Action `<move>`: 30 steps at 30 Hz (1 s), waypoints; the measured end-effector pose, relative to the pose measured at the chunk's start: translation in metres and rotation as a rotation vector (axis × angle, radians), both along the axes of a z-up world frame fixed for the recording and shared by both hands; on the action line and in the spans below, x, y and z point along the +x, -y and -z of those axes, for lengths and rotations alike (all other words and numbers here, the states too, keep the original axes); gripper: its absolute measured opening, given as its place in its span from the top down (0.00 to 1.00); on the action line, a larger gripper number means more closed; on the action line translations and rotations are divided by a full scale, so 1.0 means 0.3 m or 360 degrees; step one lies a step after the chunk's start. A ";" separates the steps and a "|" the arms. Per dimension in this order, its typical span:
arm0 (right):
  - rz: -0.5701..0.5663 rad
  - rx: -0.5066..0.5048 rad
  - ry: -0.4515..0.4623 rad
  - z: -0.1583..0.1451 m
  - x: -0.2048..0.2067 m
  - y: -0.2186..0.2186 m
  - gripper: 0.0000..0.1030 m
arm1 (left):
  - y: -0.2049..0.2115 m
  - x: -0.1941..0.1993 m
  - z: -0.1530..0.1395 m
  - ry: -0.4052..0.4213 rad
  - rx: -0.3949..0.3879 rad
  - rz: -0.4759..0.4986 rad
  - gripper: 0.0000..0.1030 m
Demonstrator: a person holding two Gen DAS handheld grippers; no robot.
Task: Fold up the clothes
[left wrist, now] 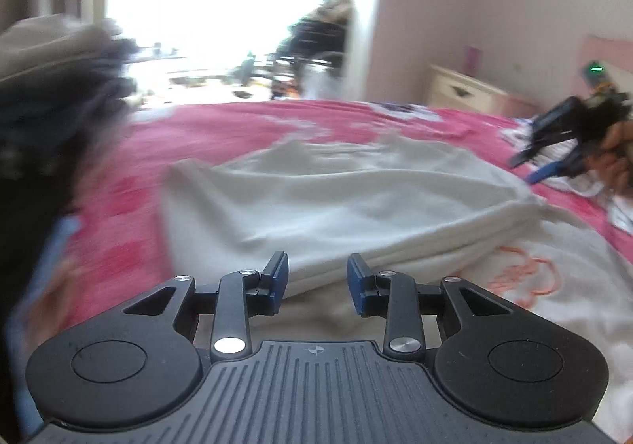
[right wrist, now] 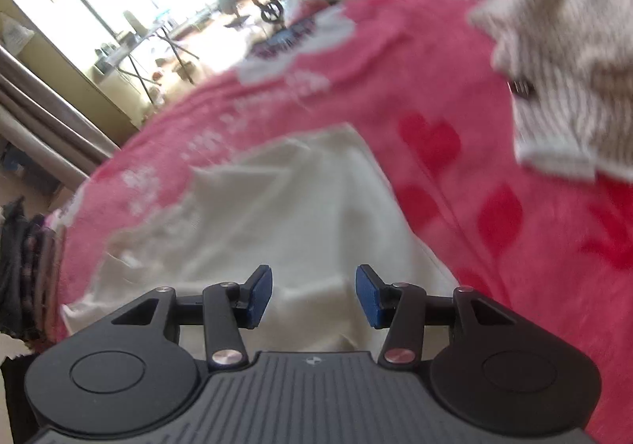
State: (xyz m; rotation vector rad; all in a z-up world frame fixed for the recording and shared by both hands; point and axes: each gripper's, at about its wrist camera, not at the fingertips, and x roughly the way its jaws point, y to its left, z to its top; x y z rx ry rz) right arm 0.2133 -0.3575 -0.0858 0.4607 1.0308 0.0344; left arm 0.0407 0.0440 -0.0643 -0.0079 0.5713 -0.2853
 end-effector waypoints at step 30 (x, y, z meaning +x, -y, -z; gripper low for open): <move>-0.0236 -0.0439 0.0404 0.031 -0.040 -0.114 0.88 | 0.381 0.108 0.127 0.0175 0.0414 0.0607 0.92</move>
